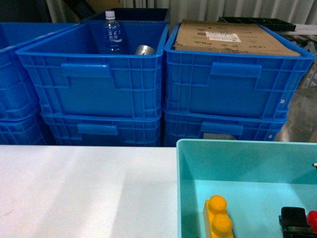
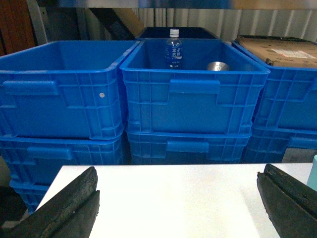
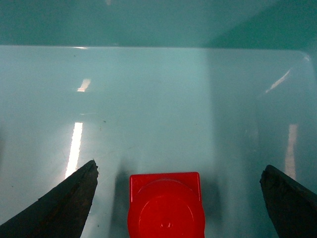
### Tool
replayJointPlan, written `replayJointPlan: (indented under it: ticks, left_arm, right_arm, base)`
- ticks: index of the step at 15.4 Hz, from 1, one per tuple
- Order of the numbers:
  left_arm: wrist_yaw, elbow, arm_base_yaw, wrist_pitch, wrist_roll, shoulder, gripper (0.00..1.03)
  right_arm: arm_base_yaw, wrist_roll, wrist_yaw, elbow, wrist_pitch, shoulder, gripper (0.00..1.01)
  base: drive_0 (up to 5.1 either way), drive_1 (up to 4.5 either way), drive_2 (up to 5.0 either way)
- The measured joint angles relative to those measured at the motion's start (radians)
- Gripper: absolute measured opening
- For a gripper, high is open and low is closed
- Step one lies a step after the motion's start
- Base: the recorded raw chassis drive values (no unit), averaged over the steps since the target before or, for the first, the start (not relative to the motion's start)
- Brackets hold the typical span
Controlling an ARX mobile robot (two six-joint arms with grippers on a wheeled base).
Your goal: Pick red block from blue box to shelf
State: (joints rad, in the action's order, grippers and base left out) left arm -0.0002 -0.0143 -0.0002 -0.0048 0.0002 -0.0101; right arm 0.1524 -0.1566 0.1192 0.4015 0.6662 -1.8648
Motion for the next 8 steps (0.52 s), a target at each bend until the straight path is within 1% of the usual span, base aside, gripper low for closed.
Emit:
replayJointPlan:
  ticks: [2,8]
  left_arm:
    - [0.000,0.000,0.000,0.000,0.000,0.000,0.98]
    - [0.000,0.000,0.000,0.000,0.000,0.000,0.98]
  right_arm:
    - [0.005,0.002,0.008,-0.001,0.027,0.002,0.98]
    - [0.005,0.003,0.008,0.001,0.023,0.010,0.98]
  base:
    - [0.0,0.00,0.0]
    - [0.0,0.00,0.0]
